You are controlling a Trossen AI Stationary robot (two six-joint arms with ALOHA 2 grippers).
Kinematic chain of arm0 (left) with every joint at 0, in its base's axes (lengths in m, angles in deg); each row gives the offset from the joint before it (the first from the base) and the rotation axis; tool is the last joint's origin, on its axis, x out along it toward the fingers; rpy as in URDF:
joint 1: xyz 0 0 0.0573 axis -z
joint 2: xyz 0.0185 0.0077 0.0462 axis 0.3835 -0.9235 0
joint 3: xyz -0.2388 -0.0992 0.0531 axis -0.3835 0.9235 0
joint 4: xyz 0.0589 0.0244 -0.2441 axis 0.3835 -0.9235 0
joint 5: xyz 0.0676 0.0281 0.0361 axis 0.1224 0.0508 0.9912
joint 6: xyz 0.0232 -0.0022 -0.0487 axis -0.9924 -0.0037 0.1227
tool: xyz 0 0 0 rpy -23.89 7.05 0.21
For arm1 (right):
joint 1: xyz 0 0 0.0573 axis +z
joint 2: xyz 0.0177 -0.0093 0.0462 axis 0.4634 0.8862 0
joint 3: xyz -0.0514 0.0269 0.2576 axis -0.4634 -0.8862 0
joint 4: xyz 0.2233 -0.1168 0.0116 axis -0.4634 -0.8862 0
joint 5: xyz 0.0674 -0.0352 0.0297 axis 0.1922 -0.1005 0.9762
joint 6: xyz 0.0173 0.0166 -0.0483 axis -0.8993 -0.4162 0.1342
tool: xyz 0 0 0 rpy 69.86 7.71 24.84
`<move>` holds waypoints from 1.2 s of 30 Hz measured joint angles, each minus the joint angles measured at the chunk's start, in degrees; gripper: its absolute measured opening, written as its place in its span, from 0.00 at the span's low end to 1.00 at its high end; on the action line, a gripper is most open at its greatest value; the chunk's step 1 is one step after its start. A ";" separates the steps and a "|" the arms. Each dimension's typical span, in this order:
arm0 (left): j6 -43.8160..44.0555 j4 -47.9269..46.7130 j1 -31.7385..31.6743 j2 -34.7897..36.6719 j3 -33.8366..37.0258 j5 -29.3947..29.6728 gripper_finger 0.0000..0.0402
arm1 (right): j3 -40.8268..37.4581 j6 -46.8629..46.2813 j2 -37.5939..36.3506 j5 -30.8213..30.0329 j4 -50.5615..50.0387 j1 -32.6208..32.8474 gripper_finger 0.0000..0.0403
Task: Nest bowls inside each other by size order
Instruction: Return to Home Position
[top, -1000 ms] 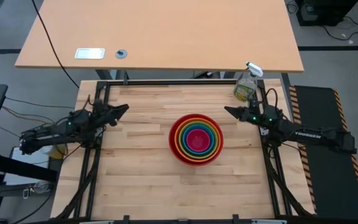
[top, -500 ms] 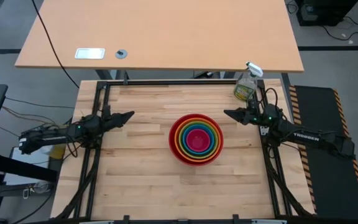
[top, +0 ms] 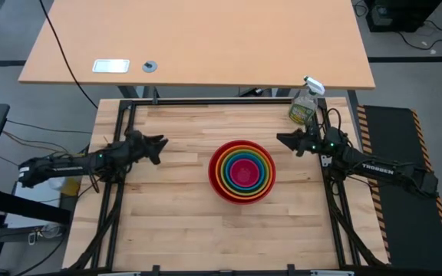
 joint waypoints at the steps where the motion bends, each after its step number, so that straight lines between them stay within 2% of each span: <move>1: -5.46 -0.01 0.00 -0.34 0.00 0.00 0.48 | 0.00 6.18 0.00 0.04 -0.63 0.00 0.33; 5: -27.24 -0.05 0.00 -1.36 0.02 0.02 0.48 | 0.00 26.22 0.00 0.11 -1.28 0.00 0.33; 8: -34.55 -0.06 0.00 -1.32 0.02 0.02 0.48 | -0.01 32.22 0.00 0.00 -1.06 0.00 0.33; 36: -35.68 -0.14 0.00 -1.27 0.04 -0.02 0.48 | 0.00 32.19 0.00 -0.02 -1.10 0.00 0.33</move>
